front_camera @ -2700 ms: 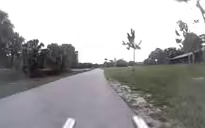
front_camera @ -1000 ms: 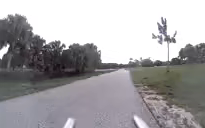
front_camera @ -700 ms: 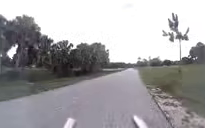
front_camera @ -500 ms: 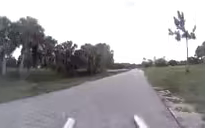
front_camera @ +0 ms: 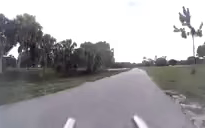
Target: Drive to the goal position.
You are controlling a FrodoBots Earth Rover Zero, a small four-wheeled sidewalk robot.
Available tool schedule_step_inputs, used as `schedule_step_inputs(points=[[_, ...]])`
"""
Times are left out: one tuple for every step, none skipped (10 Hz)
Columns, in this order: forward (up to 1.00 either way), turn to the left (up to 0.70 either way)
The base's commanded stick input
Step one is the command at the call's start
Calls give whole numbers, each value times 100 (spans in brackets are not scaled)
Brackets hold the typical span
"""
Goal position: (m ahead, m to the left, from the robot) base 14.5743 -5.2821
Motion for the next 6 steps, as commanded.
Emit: schedule_step_inputs(points=[[85, 0], [85, 0], [85, 0], [85, 0], [85, 0], [85, 0]])
